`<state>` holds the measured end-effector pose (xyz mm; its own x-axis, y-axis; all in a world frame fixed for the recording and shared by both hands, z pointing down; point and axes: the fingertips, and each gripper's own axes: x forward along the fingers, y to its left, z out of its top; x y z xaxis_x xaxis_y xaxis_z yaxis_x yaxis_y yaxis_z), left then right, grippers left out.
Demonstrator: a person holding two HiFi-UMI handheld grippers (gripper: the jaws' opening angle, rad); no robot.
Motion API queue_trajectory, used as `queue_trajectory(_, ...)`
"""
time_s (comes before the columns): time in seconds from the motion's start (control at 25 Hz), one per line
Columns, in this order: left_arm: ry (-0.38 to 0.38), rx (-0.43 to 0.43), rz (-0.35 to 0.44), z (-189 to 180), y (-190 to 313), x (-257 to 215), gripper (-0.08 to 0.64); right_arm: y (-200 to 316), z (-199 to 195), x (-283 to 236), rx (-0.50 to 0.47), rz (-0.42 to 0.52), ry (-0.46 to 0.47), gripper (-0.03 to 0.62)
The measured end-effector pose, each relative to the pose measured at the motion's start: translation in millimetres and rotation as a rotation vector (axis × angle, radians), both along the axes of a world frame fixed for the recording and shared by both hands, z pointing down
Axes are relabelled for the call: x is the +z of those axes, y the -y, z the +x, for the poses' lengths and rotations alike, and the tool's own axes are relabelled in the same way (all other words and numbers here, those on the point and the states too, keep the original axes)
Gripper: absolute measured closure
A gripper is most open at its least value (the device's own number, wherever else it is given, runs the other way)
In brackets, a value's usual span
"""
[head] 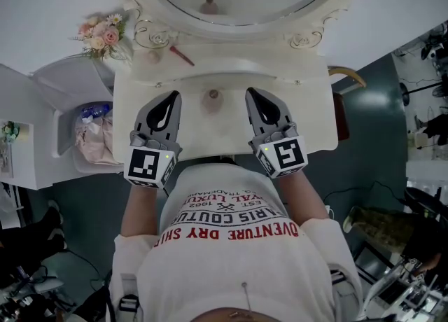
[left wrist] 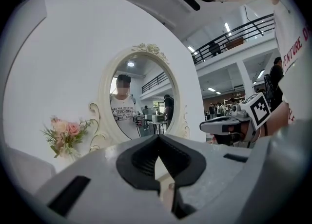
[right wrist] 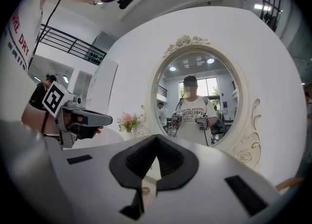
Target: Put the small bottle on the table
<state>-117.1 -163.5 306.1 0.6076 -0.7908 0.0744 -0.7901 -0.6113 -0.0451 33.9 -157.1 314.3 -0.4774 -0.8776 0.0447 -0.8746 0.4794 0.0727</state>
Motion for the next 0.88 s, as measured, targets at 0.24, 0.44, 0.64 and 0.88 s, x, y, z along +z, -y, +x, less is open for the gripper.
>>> queue_trajectory(0.24, 0.019, -0.005, -0.017, 0.5, 1.8, 4.6, 0.552, 2.6, -3.8, -1.3, -0.003, 0.01, 0.002, 0.594)
queue_trajectory(0.44, 0.005, -0.018, -0.028, -1.5, 8.8, 5.7, 0.552, 8.3, -1.2, 0.8, 0.021, 0.003, 0.02, 0.594)
queue_trajectory(0.64, 0.041, -0.023, -0.031, -3.2, 15.8, 12.1, 0.552, 13.1, -2.3, 4.2, 0.02, -0.004, 0.007, 0.594)
queue_trajectory(0.88, 0.045, -0.028, -0.038, -1.2, 24.4, 15.1, 0.552, 21.9, -1.9, 5.0, 0.014, -0.012, 0.001, 0.594)
